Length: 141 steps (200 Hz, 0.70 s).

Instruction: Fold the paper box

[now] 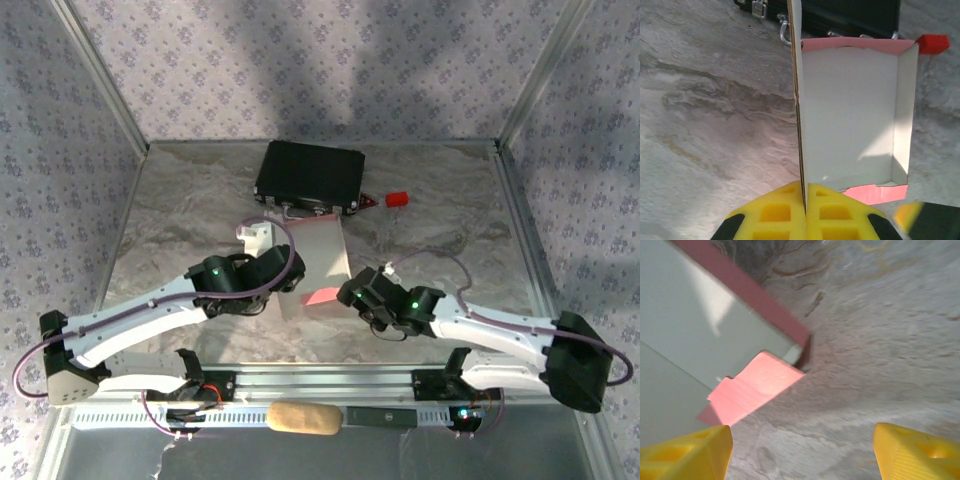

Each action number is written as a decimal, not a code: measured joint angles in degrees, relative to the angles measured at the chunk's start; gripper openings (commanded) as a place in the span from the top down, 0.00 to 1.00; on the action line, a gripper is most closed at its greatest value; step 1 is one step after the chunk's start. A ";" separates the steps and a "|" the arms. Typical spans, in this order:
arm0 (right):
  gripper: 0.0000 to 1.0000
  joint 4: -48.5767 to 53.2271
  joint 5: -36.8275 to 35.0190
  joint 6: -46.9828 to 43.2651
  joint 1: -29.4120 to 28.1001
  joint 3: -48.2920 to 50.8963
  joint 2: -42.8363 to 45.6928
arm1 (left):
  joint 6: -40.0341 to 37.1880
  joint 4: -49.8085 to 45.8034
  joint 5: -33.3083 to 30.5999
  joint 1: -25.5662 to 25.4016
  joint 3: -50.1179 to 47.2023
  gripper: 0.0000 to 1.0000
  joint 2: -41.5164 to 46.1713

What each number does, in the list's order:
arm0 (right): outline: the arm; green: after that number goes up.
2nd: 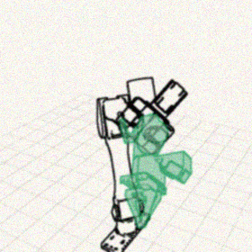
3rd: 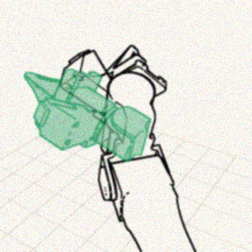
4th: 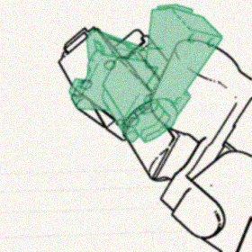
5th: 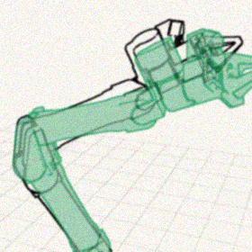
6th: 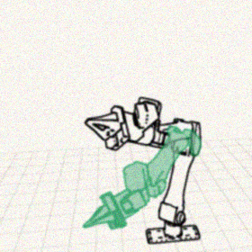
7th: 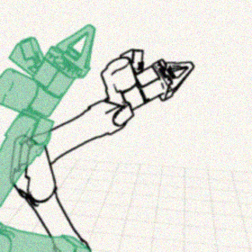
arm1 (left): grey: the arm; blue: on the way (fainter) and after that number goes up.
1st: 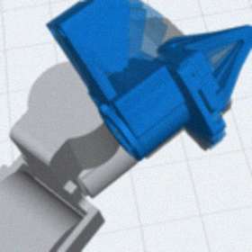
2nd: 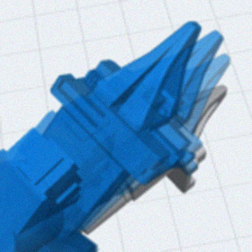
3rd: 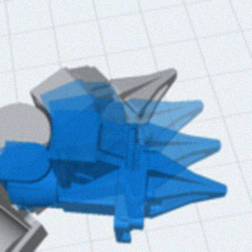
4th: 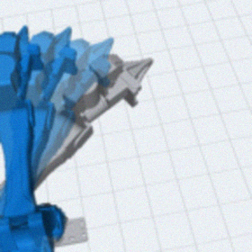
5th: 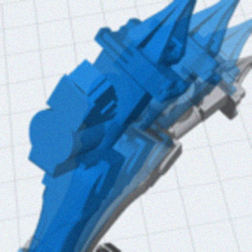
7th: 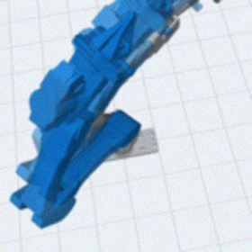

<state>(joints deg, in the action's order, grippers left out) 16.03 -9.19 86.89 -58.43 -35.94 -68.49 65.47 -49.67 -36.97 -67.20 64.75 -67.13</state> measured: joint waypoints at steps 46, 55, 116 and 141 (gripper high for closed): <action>0.44 -11.15 -0.48 2.67 0.72 0.52 -6.51 | 6.10 0.39 -2.16 -0.74 0.07 1.00 -1.57; 0.47 -12.41 -1.01 2.69 0.92 0.57 -6.45 | 6.69 0.42 -2.32 -0.76 0.09 1.00 -1.51; 0.64 -18.73 -1.42 2.25 3.32 2.49 -6.56 | 9.88 0.44 -2.54 -0.76 -0.04 1.00 -0.15; 0.63 -20.22 -1.55 2.23 2.86 2.71 -8.13 | 10.95 0.44 -2.51 -0.76 -0.22 1.00 -0.13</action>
<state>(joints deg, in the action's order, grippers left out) -4.19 -10.74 89.12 -55.57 -33.23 -76.62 76.42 -49.23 -39.48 -67.96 64.53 -67.26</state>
